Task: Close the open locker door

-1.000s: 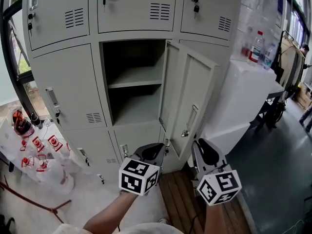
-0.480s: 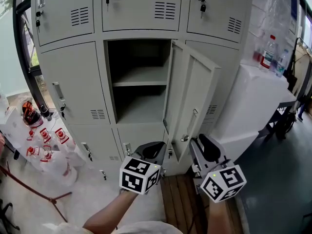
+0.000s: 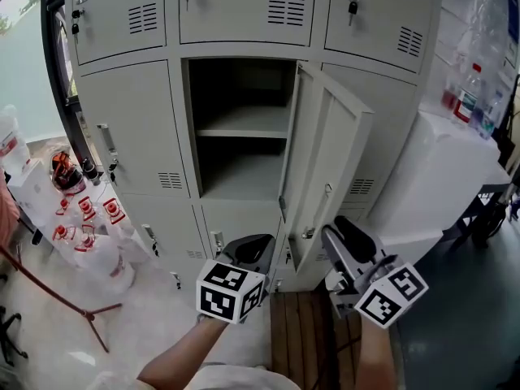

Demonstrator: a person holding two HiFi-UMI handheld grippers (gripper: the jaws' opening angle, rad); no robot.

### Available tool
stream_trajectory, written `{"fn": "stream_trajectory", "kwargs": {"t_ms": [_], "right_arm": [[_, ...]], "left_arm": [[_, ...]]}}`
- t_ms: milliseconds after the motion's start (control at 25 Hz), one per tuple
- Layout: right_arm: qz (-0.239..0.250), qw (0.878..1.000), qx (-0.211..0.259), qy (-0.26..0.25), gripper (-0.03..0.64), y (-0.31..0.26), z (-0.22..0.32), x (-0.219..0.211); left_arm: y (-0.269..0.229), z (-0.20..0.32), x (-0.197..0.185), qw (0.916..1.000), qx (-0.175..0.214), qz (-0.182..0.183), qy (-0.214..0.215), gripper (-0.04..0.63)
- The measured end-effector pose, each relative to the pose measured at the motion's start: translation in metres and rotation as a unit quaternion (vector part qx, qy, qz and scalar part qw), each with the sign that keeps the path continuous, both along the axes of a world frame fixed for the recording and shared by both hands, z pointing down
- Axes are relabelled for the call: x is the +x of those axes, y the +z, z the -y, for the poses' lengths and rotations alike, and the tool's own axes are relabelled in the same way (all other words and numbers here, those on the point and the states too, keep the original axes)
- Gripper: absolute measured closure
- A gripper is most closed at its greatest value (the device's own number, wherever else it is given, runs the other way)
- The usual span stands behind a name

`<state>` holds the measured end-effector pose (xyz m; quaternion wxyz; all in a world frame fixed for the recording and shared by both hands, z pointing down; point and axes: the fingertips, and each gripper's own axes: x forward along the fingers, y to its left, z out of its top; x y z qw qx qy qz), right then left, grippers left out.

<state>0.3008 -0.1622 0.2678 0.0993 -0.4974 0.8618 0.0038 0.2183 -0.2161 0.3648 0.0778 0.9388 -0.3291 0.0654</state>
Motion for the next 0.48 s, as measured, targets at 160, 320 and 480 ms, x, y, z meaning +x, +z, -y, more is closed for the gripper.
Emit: {"fn": "stream_trajectory", "kwargs": {"t_ms": [160, 320, 480], "right_arm": [[-0.002, 0.999, 0.006, -0.037, 0.499, -0.001, 0.002, -0.004], [-0.008, 0.998, 0.007, -0.061, 0.468, 0.0, 0.005, -0.009], [-0.009, 0.996, 0.011, -0.085, 0.456, -0.001, 0.009, -0.016]], "left_arm": [[0.003, 0.002, -0.001, 0.9999, -0.002, 0.001, -0.014, 0.589], [0.002, 0.005, -0.001, 0.9997, 0.002, 0.004, -0.022, 0.589], [0.003, 0.009, -0.007, 0.9994, 0.0, 0.007, -0.035, 0.589]]}}
